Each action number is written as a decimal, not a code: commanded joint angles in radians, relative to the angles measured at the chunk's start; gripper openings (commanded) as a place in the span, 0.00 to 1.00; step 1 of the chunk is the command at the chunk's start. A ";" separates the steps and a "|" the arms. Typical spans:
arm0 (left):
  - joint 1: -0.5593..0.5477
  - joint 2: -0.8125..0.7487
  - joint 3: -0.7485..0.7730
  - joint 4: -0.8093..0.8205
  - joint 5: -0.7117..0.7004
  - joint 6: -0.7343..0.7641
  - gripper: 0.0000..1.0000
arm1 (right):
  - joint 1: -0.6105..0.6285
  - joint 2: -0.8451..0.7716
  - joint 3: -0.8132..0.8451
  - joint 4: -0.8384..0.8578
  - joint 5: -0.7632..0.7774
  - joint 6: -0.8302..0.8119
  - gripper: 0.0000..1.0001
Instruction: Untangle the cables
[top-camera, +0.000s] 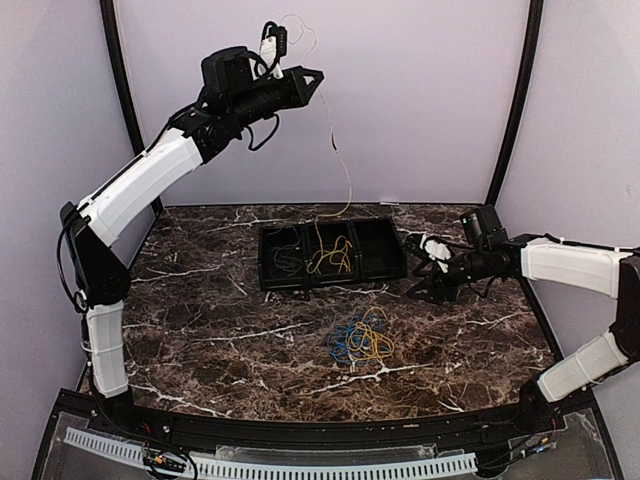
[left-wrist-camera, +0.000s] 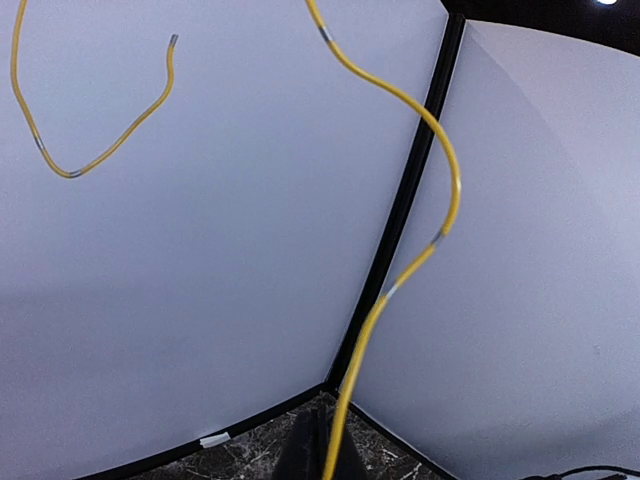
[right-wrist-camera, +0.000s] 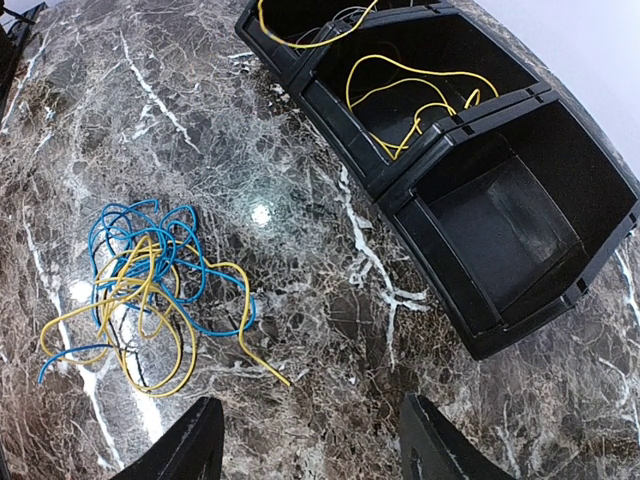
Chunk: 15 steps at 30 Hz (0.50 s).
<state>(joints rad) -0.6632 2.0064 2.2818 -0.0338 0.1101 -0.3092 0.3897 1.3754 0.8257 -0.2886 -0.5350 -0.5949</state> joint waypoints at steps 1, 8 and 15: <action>0.007 0.031 0.028 0.069 -0.060 0.062 0.00 | -0.005 0.003 0.007 0.008 -0.006 -0.012 0.62; 0.029 0.076 0.024 0.076 -0.056 0.065 0.00 | -0.005 0.014 0.009 0.004 -0.006 -0.018 0.62; 0.030 0.110 0.006 0.092 -0.058 0.076 0.00 | -0.005 0.022 0.010 0.000 -0.005 -0.022 0.62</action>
<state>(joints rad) -0.6365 2.1181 2.2845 0.0063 0.0620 -0.2569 0.3897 1.3903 0.8257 -0.2932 -0.5346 -0.6083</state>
